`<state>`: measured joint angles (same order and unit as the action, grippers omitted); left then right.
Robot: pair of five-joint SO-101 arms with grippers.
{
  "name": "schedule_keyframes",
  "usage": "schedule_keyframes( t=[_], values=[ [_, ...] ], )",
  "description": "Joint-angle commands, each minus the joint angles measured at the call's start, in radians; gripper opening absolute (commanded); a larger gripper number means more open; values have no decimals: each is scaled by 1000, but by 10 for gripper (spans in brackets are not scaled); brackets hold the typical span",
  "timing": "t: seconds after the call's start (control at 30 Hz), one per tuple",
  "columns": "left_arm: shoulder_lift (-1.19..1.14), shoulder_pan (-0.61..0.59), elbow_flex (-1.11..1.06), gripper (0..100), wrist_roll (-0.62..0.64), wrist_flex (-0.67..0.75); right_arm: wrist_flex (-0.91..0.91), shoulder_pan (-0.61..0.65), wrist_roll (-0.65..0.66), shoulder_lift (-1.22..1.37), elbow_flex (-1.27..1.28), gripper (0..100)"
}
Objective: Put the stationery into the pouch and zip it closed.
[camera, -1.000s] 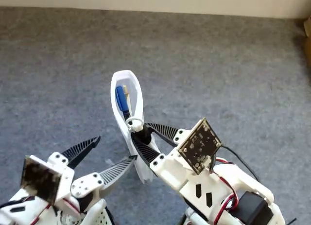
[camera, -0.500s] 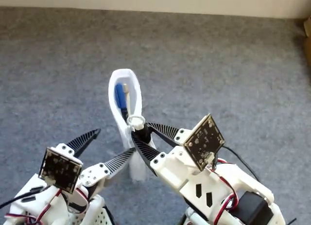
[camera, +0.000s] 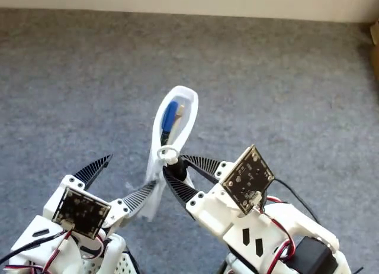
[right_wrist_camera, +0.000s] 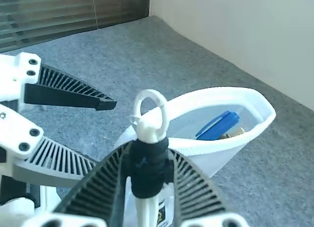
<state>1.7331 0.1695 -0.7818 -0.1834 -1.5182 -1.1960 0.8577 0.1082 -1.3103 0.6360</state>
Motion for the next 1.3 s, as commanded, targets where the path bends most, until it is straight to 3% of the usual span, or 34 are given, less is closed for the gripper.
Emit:
schedule_keyframes(
  t=[0.0,0.1,0.3,0.43,0.67,0.77,0.93,1.03,1.27],
  values=[
    [-1,-16,107,345,28,-43,-25,7,18,38,15,5],
    [-7,1,127,345,48,-51,-25,10,14,38,15,5],
    [-10,211,125,344,147,-52,-27,67,14,38,16,5],
    [-10,255,105,344,186,-51,-28,65,12,38,16,5],
    [-1,248,-44,321,198,66,-31,67,12,35,16,5],
    [-1,170,-94,322,198,112,-35,64,12,30,16,5],
    [1,51,-90,323,193,117,-35,62,17,30,16,5],
    [1,48,-93,319,127,114,-48,62,18,30,16,5],
    [1,48,-91,319,121,118,-82,64,20,30,13,5]
  ],
)
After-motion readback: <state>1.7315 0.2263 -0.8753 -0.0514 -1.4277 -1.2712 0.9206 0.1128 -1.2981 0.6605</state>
